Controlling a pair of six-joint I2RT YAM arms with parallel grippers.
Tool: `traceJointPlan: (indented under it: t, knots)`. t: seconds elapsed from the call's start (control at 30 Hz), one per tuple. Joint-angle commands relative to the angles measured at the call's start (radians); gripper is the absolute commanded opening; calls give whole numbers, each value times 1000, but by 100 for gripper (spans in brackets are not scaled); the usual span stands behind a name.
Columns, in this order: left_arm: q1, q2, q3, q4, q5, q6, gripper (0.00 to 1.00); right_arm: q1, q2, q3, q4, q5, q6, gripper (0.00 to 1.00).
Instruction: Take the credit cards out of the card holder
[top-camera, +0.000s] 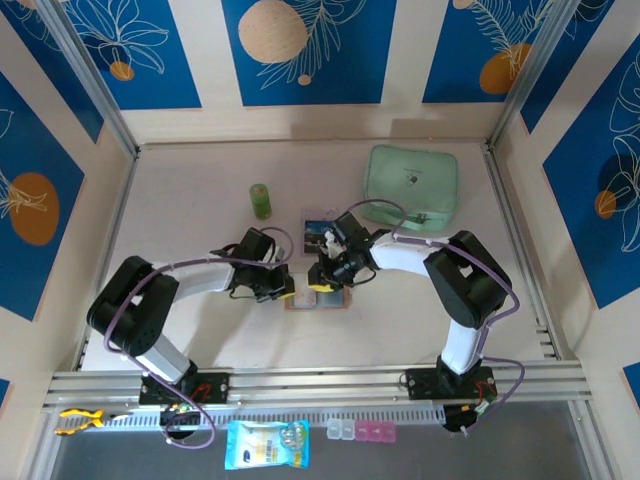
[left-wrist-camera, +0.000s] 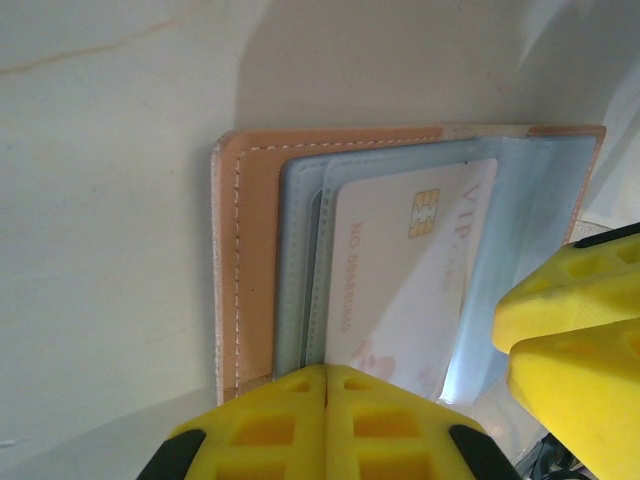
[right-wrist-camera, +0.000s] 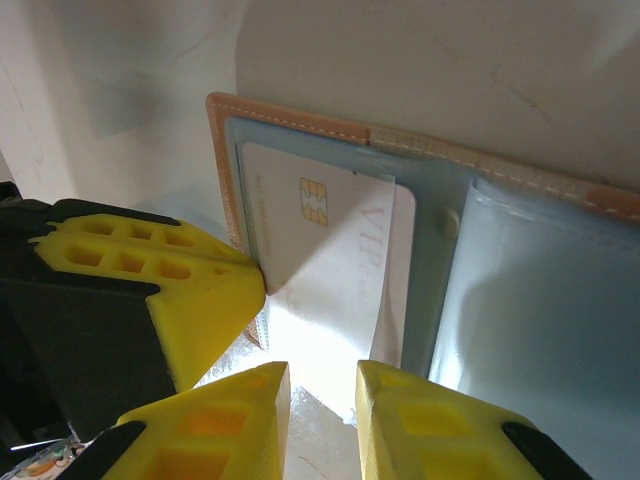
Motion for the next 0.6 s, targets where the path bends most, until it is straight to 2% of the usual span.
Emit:
traceJointPlan:
  t: [0.0,0.3,0.57]
  knots:
    - [6,1,-26,-1,-1,4,1,10,25,5,4,-8,6,26]
    - [6,3,-25,-8,-4,9,1,16,62,16,-16,13,-6,26]
    - [6,1,-24,-7,1,8,1,20,65,-3,80,-74,-1,18]
